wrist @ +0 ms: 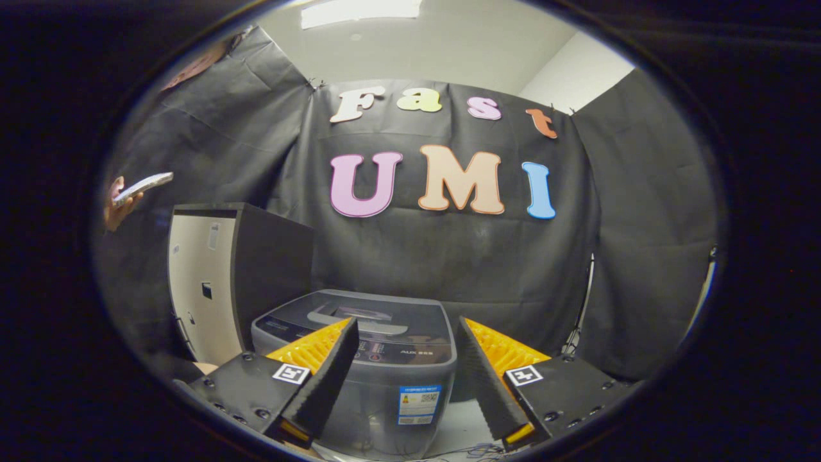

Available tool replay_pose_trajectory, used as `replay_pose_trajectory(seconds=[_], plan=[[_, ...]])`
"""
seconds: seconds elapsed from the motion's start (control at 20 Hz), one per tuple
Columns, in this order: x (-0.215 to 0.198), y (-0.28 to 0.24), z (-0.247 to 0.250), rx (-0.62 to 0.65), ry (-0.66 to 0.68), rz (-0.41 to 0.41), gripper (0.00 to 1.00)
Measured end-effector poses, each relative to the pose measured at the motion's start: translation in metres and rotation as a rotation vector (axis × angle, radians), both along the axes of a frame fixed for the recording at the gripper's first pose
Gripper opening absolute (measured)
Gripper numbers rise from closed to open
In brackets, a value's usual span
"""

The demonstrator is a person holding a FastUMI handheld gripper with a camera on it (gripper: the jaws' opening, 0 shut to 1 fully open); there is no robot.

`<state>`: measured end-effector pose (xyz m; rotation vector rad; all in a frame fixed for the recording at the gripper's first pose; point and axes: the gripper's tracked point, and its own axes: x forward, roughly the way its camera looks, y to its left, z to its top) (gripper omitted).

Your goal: Put the clothes into the washing machine and then close the washing machine lid.

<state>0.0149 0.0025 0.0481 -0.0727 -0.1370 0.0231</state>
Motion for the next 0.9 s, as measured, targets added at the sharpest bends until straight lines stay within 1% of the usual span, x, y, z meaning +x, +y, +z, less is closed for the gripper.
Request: replay_pose_trajectory(seconds=[0.5,0.7,0.9], plan=[[-0.001,-0.010,-0.029,0.043,0.050,-0.034,0.98],[-0.006,-0.012,-0.028,0.051,0.051,-0.033,0.98],[-0.007,-0.020,-0.027,0.060,0.039,-0.051,0.98]])
